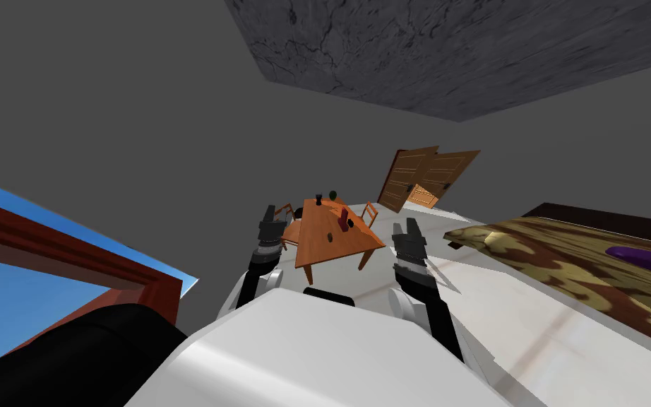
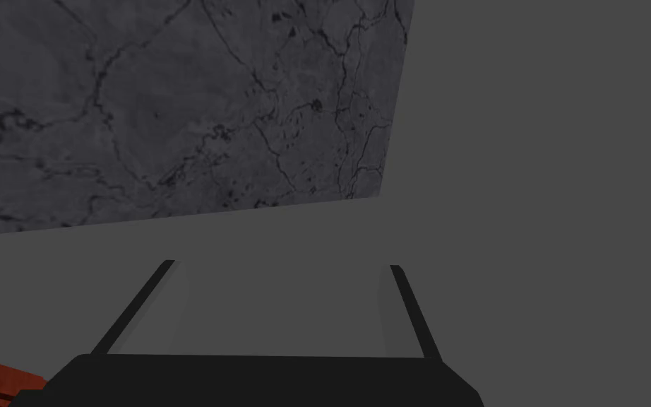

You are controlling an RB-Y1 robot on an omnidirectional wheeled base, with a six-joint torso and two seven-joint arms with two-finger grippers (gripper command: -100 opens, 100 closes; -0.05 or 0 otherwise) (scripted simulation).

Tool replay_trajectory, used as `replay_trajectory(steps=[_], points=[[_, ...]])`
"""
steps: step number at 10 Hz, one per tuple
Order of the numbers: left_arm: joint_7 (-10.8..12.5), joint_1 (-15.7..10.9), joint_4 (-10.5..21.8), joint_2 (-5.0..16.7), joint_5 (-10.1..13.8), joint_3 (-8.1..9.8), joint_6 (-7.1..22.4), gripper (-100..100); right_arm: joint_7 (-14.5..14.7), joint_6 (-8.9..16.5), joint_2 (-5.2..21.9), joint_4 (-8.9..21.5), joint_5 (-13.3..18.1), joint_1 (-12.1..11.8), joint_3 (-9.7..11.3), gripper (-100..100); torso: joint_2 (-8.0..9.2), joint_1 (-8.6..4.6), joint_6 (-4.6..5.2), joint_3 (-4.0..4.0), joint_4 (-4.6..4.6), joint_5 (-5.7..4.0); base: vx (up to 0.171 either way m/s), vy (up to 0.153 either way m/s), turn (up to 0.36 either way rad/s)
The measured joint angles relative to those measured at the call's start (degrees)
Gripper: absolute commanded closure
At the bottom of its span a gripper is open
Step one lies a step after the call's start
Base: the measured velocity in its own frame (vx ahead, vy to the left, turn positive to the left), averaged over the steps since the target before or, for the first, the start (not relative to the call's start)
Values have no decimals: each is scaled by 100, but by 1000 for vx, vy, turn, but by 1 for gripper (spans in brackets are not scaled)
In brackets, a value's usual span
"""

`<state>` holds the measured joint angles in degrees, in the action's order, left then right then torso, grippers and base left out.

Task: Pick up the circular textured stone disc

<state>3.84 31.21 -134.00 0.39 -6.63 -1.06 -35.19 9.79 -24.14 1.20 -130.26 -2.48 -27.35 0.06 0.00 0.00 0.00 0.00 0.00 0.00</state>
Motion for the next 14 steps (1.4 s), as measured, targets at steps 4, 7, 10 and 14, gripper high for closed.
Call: replay_trajectory(steps=[4,7,10,14], points=[[0,0,0,0,0,0,0,0,156,220,433,317,-25,309,81,-100,5,-3,-1,3,1,-1,-19,-3,102],[0,0,0,0,0,0,0,0,372,537,743,576,-51,585,222,-100,6,-1,-1,3,1,0,-23,0,154],[0,0,0,0,0,0,0,0,669,920,1051,1064,-98,1043,388,-100,5,-2,-1,3,1,-1,-24,-2,169],[0,0,0,0,0,0,0,0,1000,1426,1387,1585,-197,1554,556,-100,2,-1,-1,1,0,0,-17,-2,154]])
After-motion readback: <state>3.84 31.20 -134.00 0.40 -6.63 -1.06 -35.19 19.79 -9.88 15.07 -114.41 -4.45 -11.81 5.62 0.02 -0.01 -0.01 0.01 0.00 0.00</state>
